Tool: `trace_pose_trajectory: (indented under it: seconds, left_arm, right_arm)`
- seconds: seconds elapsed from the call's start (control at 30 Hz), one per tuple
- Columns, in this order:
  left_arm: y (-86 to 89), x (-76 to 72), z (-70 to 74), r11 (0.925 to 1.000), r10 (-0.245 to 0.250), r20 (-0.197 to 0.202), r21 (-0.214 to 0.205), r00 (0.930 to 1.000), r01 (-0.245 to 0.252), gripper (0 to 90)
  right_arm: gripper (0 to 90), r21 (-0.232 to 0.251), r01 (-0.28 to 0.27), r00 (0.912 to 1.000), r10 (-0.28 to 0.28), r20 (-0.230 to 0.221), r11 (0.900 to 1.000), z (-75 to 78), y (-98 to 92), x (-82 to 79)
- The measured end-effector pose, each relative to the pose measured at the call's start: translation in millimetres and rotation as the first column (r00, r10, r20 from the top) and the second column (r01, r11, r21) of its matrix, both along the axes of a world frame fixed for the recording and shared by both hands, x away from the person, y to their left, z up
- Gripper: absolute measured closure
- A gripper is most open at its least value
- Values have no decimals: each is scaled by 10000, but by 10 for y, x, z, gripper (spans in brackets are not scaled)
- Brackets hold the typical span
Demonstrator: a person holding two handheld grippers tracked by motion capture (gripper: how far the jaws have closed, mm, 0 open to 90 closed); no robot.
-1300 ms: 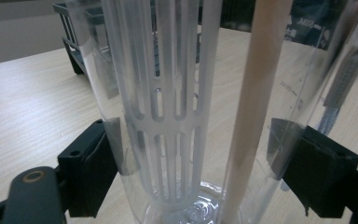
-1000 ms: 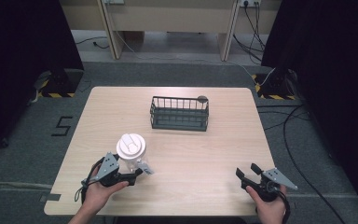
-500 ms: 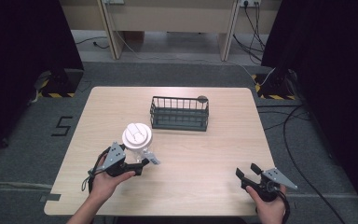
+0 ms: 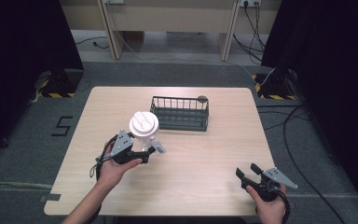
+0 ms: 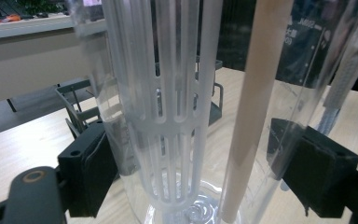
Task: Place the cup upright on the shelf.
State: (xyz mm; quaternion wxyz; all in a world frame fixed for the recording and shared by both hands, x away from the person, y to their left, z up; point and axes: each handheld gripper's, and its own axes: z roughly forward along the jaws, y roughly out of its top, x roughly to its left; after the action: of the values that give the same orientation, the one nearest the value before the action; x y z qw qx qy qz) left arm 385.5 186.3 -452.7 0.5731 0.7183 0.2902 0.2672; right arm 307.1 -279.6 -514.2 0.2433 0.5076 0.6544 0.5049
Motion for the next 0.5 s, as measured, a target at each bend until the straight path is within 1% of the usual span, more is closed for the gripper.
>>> trace_pose_trajectory:
  seconds: [0.13,0.27,0.43,0.47,0.5]
  left_arm:
    - [-58,83,32,10000,18,38,-43,10000,-18,177]
    - [-114,170,74,10000,18,105,-32,9999,-18,177]
    - [-171,261,124,9999,53,180,-118,9998,-51,177]
    - [-179,278,134,9999,58,186,-114,9998,-56,177]
    - [-189,294,143,9999,70,203,-127,9998,-68,177]
  right_arm:
    - [289,-29,-7,10000,7,18,10000,0,0,0]
    - [290,15,-4,10000,4,-3,10000,0,-1,0]
    - [290,72,27,10000,-26,-33,10000,0,-1,-2]
    - [290,-37,24,10000,-24,35,10000,-1,-10,2]
    - [290,-5,19,10000,-19,8,10000,-1,-8,2]
